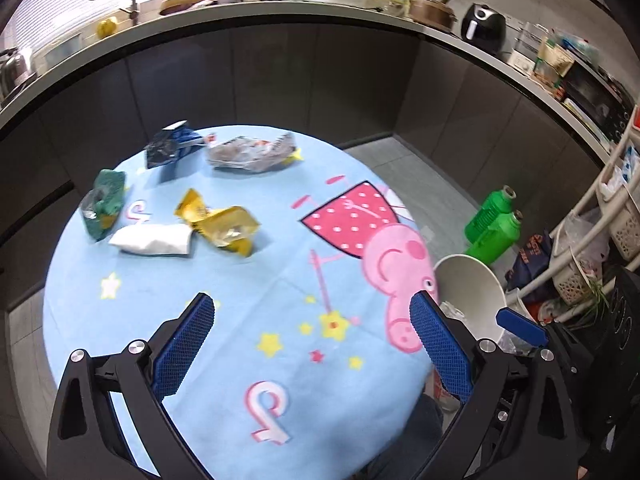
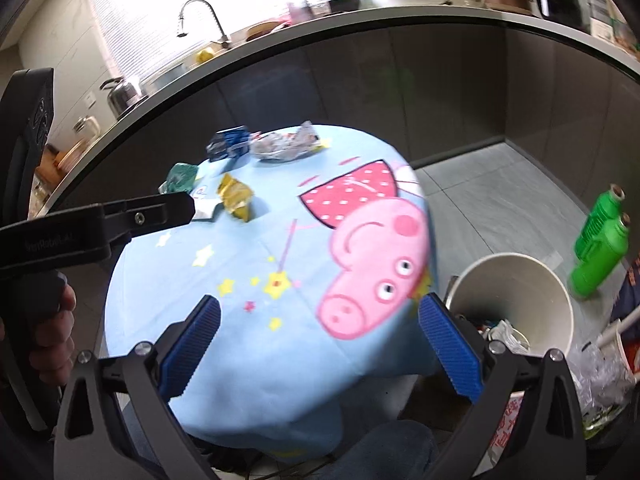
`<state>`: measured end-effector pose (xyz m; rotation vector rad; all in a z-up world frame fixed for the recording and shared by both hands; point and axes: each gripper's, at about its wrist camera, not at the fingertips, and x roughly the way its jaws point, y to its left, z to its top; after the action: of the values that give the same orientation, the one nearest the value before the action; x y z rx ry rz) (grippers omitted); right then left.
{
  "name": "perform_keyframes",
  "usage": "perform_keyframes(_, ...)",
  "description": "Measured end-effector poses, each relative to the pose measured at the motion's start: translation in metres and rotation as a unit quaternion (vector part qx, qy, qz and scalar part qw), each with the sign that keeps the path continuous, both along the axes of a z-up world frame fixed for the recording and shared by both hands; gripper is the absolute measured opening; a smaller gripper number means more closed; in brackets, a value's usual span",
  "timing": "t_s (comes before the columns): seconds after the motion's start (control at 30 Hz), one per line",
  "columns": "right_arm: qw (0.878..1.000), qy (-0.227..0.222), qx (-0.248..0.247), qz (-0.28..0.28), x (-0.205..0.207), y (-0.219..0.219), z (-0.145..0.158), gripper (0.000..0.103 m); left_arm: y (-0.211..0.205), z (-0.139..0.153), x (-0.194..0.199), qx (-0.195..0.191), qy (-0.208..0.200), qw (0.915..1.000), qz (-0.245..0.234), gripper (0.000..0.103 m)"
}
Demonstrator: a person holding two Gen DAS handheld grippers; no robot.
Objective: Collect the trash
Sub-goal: 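Return both tools to the table and grasp the yellow wrapper with the right tool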
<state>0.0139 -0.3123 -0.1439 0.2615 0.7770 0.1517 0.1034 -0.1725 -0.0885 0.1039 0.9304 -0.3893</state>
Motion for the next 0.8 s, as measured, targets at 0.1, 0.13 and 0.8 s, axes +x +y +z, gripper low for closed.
perform_keyframes(0.1, 1.0, 0.0, -0.005, 0.021, 0.007, 0.018, 0.005, 0.1, 0.021, 0.001, 0.0, -0.005, -0.001, 0.9999, 0.014, 0.094)
perform_keyframes(0.13, 1.0, 0.0, -0.008, 0.027, 0.01, 0.024, 0.006, 0.1, 0.026, 0.001, 0.001, -0.006, -0.001, 0.9998, 0.018, 0.094)
perform_keyframes(0.8, 0.989, 0.047, -0.067, 0.119, 0.156, 0.125, -0.018, 0.091, 0.172, -0.033, 0.059, -0.009, 0.011, 0.9939, 0.109, 0.094)
